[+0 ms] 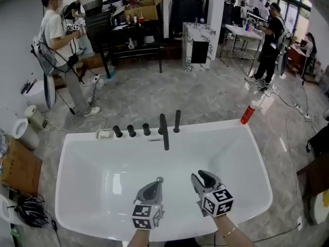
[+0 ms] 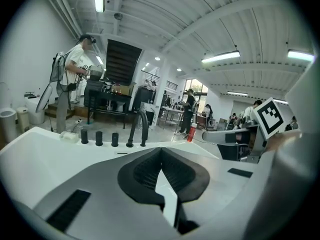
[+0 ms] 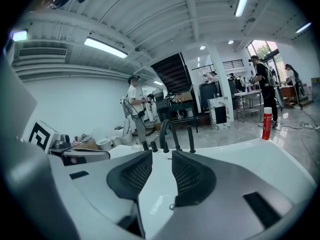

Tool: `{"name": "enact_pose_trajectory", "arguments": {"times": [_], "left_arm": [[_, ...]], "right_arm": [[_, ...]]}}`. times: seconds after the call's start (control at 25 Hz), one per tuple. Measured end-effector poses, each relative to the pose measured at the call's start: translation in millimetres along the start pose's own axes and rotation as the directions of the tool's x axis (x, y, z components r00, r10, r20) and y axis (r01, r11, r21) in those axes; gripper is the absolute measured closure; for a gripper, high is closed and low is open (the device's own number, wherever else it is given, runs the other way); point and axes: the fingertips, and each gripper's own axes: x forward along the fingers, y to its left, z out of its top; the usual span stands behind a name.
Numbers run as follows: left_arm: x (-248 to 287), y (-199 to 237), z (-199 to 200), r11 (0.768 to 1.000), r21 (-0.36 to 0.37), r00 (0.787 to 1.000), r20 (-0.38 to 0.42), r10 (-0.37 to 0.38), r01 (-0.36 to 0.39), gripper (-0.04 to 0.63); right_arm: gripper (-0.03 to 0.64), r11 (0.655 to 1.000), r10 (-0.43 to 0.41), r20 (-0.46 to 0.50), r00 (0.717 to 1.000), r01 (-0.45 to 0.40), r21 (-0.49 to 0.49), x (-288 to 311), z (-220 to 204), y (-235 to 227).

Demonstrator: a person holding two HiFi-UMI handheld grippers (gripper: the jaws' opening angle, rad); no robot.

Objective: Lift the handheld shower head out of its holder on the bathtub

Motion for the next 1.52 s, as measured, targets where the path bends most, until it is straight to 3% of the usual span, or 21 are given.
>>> {"name": "enact_pose_trajectory", "arguments": {"times": [0.44, 0.84, 1.52], "left_arm": [[107, 35, -20, 0.998, -0.035, 0.998, -0.035, 0.051, -0.052, 0.575], [182, 68, -63, 0.995, -0.031, 0.995, -0.049, 0.091, -0.093, 0.575], [240, 116, -74, 0.989, -0.05, 0.99, -0.021, 0.139, -0.14, 0.575]], "right_arm": [[0.491, 1.0, 0.02, -0.032, 0.999, -0.02, -0.004, 129, -12, -83], [0.492, 1.0, 0.013, -0.054, 0.998, -0.014, -0.023, 251, -60, -155], [0.463, 0.993, -0.018, -0.089, 0.996, 0.007, -0.119, 388, -78, -209]]}}
